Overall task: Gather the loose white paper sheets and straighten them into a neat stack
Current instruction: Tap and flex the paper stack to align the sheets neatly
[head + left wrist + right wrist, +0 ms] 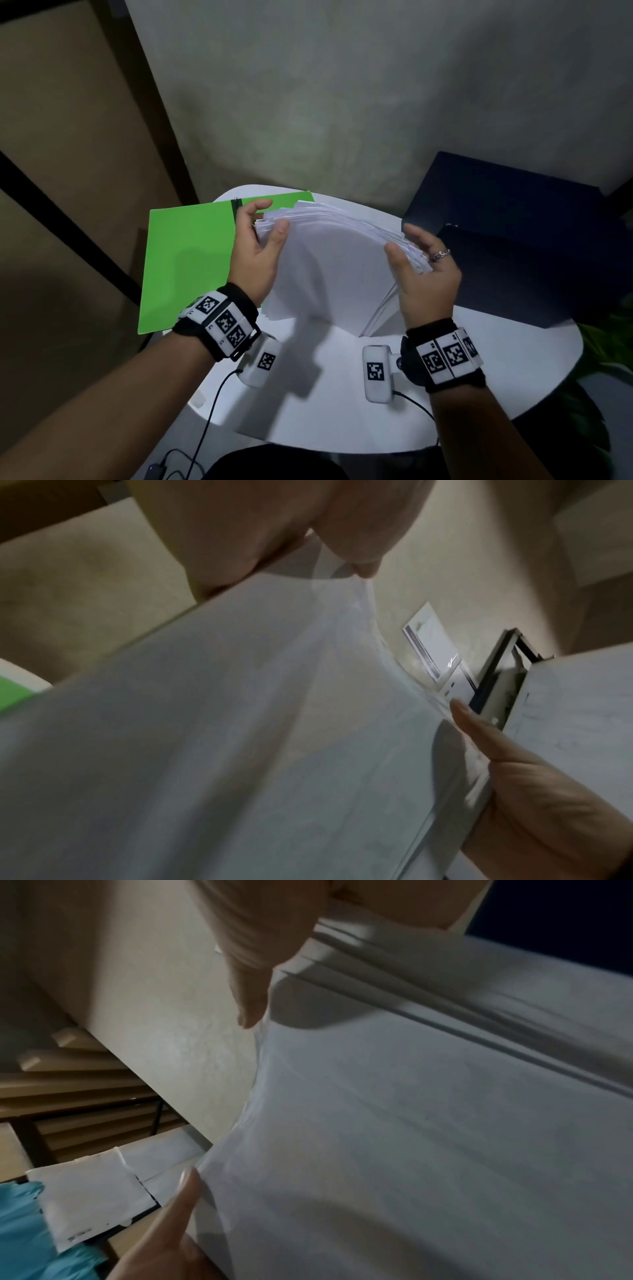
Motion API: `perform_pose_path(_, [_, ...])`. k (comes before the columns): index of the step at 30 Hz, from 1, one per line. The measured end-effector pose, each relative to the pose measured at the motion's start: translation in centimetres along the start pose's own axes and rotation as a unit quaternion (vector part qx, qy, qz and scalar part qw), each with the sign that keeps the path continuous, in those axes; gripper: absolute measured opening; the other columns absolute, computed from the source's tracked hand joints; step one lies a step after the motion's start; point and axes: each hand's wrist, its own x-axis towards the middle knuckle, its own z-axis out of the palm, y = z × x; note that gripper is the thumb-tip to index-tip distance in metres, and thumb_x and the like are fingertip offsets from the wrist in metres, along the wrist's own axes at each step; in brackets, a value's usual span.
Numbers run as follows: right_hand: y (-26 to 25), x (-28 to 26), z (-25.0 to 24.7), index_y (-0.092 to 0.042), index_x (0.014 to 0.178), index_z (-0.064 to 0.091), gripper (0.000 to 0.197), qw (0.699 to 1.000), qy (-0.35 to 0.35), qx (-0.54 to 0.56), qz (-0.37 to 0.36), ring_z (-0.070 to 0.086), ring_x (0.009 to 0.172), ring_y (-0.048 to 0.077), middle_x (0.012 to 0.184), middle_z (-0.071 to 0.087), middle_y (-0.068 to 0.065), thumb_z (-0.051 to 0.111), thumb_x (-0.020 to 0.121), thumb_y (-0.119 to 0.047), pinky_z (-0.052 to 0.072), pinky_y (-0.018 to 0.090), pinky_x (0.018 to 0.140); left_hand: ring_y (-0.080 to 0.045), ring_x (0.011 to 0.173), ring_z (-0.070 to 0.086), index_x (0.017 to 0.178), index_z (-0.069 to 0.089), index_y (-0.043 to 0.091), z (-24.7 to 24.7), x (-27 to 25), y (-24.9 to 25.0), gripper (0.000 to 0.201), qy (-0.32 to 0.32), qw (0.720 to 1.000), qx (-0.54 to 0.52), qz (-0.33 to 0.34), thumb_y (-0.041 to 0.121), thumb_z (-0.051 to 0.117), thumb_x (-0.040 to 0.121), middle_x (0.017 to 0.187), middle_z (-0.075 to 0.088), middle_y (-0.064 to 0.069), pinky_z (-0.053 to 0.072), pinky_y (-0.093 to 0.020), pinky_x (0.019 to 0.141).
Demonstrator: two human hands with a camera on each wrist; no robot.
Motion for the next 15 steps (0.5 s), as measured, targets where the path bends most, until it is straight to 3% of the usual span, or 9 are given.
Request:
perform_pose_path(2, [-0.1, 0.0, 0.4, -0.008, 0.096, 0.071, 0.012, 1.000, 0.015, -0.013, -0.020, 0.067, 0.085, -0.005, 0.083, 0.073, -0.016, 0.070, 0.087, -0.001, 0.051, 0.012, 0.080, -0.022, 0.116, 0.051, 0.118, 0.049, 0.028, 0.6, 0.2, 0.6, 0.039, 0.027, 0.999, 0.012, 0.017, 0.049, 0.059, 0.086, 0.117, 0.054, 0.010, 0.042, -0.044, 0.105])
perform_pose_path(4, [-0.2, -0.1, 0.4, -0.007, 0.095, 0.071, 0.009, 0.999, 0.033, -0.013, -0.021, 0.065, 0.084, -0.006, 0.082, 0.071, -0.015, 0.066, 0.090, -0.002, 0.050, 0.013, 0.080, -0.016, 0.103, 0.050, 0.115, 0.052, 0.028, 1.0, 0.4, 1.0, 0.037, 0.048, 0.998, 0.015, 0.028, 0.048, 0.059, 0.085, 0.108, 0.052, 0.019, 0.041, -0.036, 0.098])
perform_pose_path(8, [-0.5, -0.2, 1.1, -0.008, 0.090, 0.072, 0.005, 0.998, 0.043, -0.032, -0.034, 0.063, 0.081, -0.006, 0.083, 0.070, -0.012, 0.070, 0.087, -0.005, 0.048, 0.011, 0.079, -0.022, 0.097, 0.057, 0.103, 0.059, 0.024, 2.0, 1.3, 1.3, 0.024, 0.096, 0.995, 0.014, 0.025, 0.041, 0.063, 0.086, 0.100, 0.059, 0.011, 0.047, -0.035, 0.090])
perform_pose_path(12, [-0.5, 0.1, 1.6, -0.011, 0.100, 0.075, 0.013, 0.997, 0.067, -0.022, -0.027, 0.067, 0.088, -0.005, 0.090, 0.072, -0.011, 0.069, 0.089, -0.009, 0.051, 0.013, 0.083, 0.000, 0.065, 0.047, 0.098, 0.062, 0.017, 2.5, 2.1, 1.0, 0.010, 0.122, 0.992, -0.008, 0.020, 0.020, 0.056, 0.091, 0.080, 0.056, 0.012, 0.041, -0.018, 0.067])
perform_pose_path(13, [-0.5, 0.0, 1.5, -0.014, 0.104, 0.073, 0.017, 0.998, 0.063, -0.015, -0.020, 0.067, 0.086, -0.004, 0.090, 0.071, -0.010, 0.069, 0.089, -0.008, 0.051, 0.013, 0.082, 0.001, 0.065, 0.047, 0.101, 0.062, 0.019, 2.4, 2.2, 0.9, 0.012, 0.108, 0.994, -0.003, 0.027, 0.020, 0.055, 0.092, 0.080, 0.055, 0.011, 0.041, -0.016, 0.067])
perform_pose_path(15, [-0.3, -0.1, 1.3, -0.021, 0.108, 0.069, 0.029, 0.999, 0.042, 0.015, -0.009, 0.066, 0.083, 0.000, 0.087, 0.070, -0.005, 0.073, 0.085, -0.005, 0.050, 0.013, 0.081, -0.004, 0.078, 0.054, 0.109, 0.064, 0.027, 2.1, 2.2, 0.9, 0.017, 0.058, 0.996, 0.026, 0.058, 0.028, 0.056, 0.093, 0.090, 0.058, 0.009, 0.045, -0.019, 0.076])
